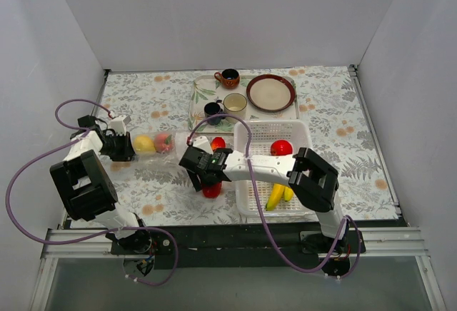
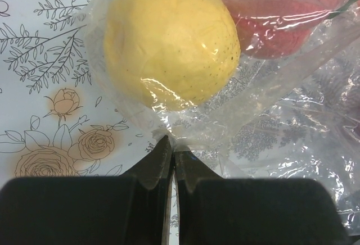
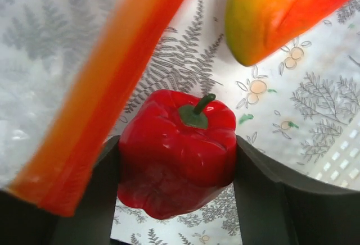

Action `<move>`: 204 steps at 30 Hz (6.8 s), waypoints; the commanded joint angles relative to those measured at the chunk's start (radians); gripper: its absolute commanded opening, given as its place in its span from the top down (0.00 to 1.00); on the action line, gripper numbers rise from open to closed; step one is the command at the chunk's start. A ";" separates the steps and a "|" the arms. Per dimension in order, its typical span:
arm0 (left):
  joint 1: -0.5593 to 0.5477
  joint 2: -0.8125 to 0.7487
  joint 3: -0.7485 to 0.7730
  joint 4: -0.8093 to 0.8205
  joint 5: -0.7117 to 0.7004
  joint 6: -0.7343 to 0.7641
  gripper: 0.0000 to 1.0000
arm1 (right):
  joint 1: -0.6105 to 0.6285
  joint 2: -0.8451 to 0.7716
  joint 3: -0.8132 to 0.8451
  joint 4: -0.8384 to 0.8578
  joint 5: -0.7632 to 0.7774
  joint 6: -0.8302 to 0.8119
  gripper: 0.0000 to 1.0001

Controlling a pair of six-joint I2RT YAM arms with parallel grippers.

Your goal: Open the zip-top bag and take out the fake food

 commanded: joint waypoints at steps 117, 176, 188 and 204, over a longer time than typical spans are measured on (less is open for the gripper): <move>-0.057 -0.090 0.198 -0.302 0.103 0.140 1.00 | -0.248 -0.592 -0.370 -0.216 0.403 0.229 0.60; -0.057 -0.009 0.092 -0.100 0.093 0.083 1.00 | -0.040 -0.292 -0.155 -0.013 0.337 0.051 0.02; -0.066 -0.230 0.219 -0.347 0.214 0.166 1.00 | -0.011 -0.251 -0.211 0.045 0.283 0.065 0.01; -0.083 -0.336 0.080 -0.275 0.062 0.299 1.00 | -0.008 -0.135 -0.130 0.119 0.242 -0.001 0.02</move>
